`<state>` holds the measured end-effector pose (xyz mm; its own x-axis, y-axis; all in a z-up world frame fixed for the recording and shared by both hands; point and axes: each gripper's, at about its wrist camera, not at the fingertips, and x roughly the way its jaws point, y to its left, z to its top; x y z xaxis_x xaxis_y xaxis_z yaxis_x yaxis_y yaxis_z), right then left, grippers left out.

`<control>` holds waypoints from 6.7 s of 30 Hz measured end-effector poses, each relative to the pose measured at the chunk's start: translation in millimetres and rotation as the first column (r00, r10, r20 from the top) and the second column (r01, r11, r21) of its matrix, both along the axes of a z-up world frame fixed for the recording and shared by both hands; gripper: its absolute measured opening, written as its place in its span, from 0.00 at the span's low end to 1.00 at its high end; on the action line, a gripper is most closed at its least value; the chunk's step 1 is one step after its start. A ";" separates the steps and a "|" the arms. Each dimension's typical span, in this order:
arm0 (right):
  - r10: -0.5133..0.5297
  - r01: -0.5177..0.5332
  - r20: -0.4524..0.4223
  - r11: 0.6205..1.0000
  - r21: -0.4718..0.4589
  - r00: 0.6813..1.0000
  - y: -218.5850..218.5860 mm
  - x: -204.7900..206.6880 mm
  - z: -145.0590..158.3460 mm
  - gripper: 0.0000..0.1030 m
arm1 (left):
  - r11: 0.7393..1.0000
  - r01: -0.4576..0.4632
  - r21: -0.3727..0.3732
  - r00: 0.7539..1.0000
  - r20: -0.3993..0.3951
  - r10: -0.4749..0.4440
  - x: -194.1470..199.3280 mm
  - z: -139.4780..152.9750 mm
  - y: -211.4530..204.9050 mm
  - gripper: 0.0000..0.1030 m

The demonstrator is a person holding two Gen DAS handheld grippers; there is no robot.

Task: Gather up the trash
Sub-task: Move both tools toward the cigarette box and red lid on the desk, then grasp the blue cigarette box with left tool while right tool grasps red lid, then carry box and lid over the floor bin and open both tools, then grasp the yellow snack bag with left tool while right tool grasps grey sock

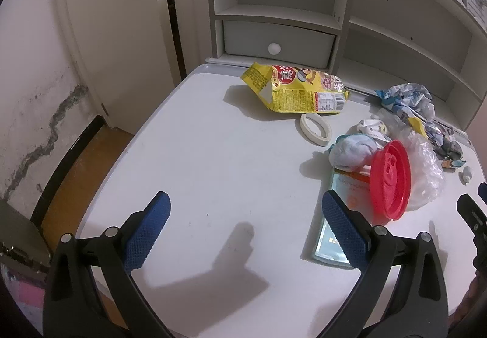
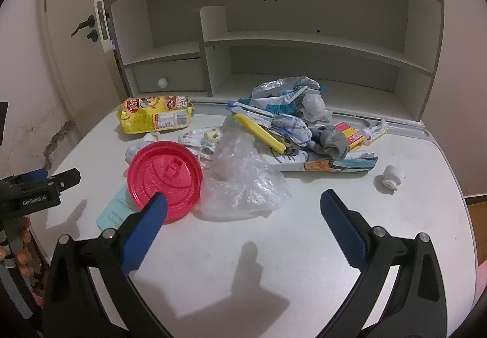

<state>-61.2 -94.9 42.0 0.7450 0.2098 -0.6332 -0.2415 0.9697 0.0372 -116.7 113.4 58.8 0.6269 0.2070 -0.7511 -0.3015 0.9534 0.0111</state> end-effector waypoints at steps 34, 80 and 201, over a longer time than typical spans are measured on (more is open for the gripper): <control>0.007 -0.007 -0.003 1.000 0.014 1.000 -15.7 -11.8 -1.1 0.94 | 0.997 0.066 0.035 0.996 -0.061 -0.064 -14.2 -17.3 -31.9 0.94; -0.042 0.044 -0.042 0.998 0.042 0.998 -49.0 -10.9 -20.1 0.94 | 0.941 0.338 -0.001 0.940 -0.050 -0.337 23.2 -51.7 -77.0 0.53; -0.627 0.626 -0.049 0.762 0.163 0.777 -369.4 -197.5 -59.1 0.93 | 0.502 0.834 0.229 0.462 0.210 -0.862 -53.2 42.6 -323.2 0.93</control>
